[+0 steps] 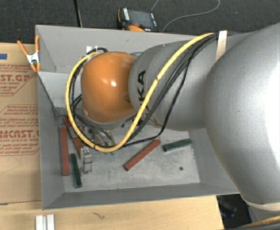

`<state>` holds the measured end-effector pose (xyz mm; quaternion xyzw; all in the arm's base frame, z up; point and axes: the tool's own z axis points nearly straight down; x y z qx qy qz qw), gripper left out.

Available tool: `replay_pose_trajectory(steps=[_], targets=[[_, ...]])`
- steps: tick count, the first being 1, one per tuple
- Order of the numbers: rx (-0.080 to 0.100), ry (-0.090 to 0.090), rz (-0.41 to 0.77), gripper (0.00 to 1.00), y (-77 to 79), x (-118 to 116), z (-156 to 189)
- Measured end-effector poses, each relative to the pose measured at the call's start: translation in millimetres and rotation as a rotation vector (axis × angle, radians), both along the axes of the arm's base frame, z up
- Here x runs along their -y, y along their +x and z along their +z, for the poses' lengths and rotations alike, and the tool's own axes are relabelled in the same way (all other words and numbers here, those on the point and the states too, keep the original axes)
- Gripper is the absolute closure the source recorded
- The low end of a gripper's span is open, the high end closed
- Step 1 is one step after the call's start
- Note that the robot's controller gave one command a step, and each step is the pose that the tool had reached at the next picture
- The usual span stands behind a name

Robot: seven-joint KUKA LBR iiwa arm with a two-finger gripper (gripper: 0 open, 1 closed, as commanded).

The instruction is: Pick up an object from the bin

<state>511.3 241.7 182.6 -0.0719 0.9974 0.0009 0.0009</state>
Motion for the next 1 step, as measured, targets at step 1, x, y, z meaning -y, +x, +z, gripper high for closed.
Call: replay_pose_trajectory(steps=[1], targets=[[-0.002,-0.004,0.061,0.0,31.3,31.5,-46.9]])
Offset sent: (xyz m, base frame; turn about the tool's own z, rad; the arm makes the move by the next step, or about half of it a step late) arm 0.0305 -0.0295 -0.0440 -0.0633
